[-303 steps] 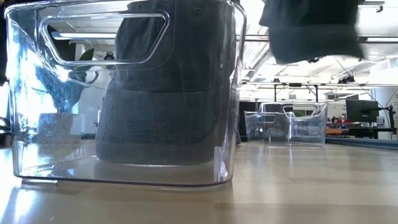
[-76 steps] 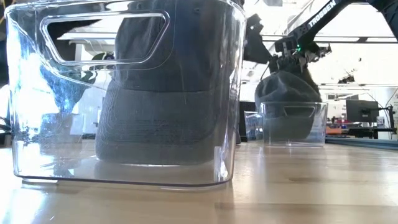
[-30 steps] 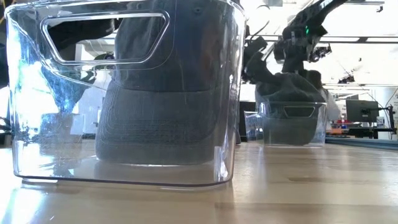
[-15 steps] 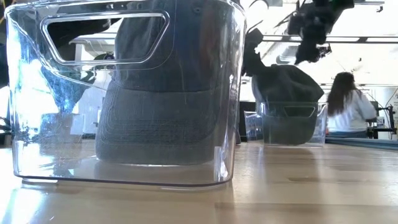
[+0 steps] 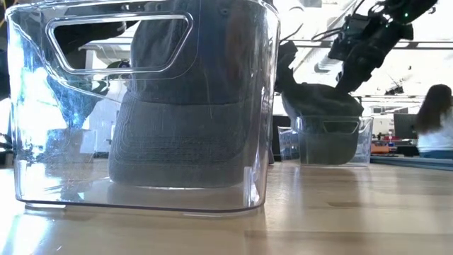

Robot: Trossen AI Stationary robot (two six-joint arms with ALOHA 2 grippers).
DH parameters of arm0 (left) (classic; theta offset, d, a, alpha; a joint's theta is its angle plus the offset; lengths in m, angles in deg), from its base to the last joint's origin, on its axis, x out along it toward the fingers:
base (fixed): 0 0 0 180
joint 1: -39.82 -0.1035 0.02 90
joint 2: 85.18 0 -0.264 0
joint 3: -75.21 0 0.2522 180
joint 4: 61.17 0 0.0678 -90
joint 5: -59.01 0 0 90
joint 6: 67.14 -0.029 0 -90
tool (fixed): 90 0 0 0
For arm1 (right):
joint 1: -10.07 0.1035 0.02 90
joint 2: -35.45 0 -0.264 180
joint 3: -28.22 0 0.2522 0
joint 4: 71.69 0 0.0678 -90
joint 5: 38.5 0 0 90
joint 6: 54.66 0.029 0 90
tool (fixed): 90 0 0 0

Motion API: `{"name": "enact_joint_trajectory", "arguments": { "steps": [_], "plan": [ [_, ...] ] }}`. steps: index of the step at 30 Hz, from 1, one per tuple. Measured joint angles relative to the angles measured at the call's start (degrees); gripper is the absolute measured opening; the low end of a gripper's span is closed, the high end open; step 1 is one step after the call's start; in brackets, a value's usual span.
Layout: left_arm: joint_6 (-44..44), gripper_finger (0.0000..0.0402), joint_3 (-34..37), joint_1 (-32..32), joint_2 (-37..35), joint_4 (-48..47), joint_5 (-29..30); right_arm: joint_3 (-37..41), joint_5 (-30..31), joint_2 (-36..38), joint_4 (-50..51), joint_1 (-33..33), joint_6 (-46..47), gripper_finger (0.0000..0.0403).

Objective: Pick & Place hat
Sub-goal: Put the bottom black cap into the top transparent bin

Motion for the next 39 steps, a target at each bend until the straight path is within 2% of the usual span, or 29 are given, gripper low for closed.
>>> {"name": "enact_joint_trajectory", "arguments": {
  "steps": [3,5,7,11,15,19,22,27,30,34,39],
  "plan": [
    [1.37,0.0008,0.00,0.00,0.00,0.03,-0.06,2.55,-1.66,-0.02,-4.02,0.52,-0.31,0.0032],
    [1.40,0.0015,0.00,-0.14,-0.03,-0.06,-1.03,2.83,-2.56,-0.03,-4.32,0.33,-2.10,0.0011],
    [1.44,0.0032,0.06,-0.60,-0.96,-1.64,-4.64,2.14,-7.25,-0.04,-3.68,-0.60,-4.48,0.0021],
    [1.47,0.0096,-0.14,-1.55,-2.03,-1.38,-14.68,0.51,-24.33,-0.14,-4.02,-3.74,-9.09,0.0020],
    [1.07,0.0172,0.04,-2.36,-2.82,-0.96,-24.91,0.33,-32.98,-1.39,-4.51,-7.08,-6.17,0.0006],
    [0.60,0.0228,-0.09,-2.47,-2.97,-0.70,-25.81,0.33,-42.29,-2.84,-4.65,-9.21,-3.33,0.0014],
    [-1.51,0.0247,-0.02,-2.47,-2.84,-0.86,-25.62,0.33,-45.50,-3.25,-4.62,-9.81,-2.00,0.0006],
    [-5.31,0.0246,-0.02,-2.47,-2.86,-1.18,-26.19,0.33,-47.16,-3.26,-4.42,-9.92,-1.92,0.0009],
    [-7.27,0.0234,-0.02,-2.49,-2.86,-2.80,-28.52,0.33,-47.91,-3.26,-3.89,-9.92,-1.92,0.0008],
    [-8.28,0.0198,-0.02,-2.49,-2.84,-4.84,-28.77,0.33,-47.95,-3.28,-1.98,-9.92,-1.92,0.0004],
    [-11.55,0.0132,0.04,-2.86,-3.83,-5.70,-28.89,0.33,-49.23,-3.28,0.56,-9.92,-1.74,0.0007]
  ]
}}
